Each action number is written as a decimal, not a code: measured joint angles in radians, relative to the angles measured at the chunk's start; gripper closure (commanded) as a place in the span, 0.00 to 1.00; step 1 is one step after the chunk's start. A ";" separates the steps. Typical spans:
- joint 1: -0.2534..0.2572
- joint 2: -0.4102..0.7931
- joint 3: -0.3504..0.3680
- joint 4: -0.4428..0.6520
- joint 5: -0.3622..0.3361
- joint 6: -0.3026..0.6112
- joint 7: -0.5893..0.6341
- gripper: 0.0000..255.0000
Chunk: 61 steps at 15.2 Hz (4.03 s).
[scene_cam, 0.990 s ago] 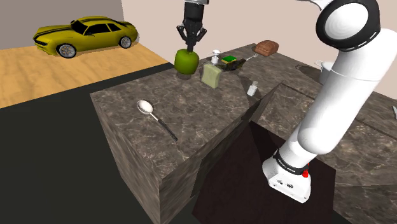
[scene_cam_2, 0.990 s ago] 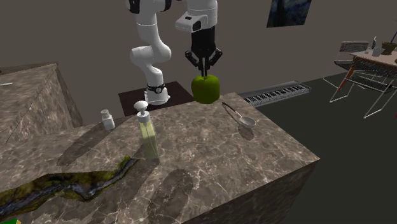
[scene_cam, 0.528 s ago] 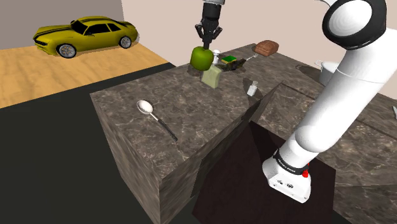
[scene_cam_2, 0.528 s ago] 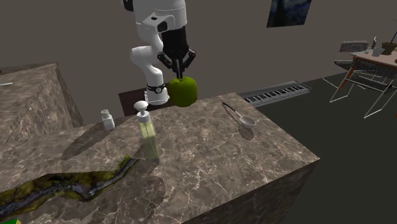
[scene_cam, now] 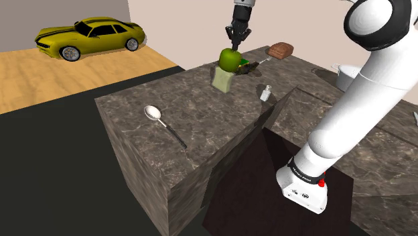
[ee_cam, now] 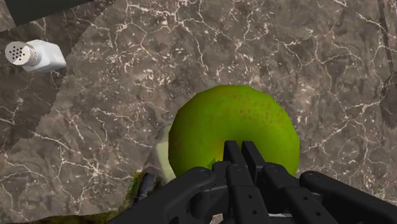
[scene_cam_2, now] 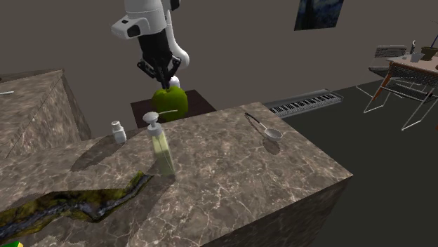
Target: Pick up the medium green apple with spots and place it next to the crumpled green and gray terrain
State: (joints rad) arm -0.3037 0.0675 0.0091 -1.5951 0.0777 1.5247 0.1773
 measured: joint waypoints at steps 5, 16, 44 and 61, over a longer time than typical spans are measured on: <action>-0.062 0.023 -0.054 0.032 -0.011 -0.017 -0.115 1.00; -0.131 0.065 -0.109 0.021 -0.021 0.028 -0.243 1.00; -0.128 0.045 -0.106 -0.265 -0.012 0.372 -0.258 1.00; -0.132 0.100 -0.108 -0.172 -0.016 0.258 -0.257 0.00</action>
State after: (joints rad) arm -0.4355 0.1671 -0.0989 -1.7670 0.0617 1.7830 -0.0797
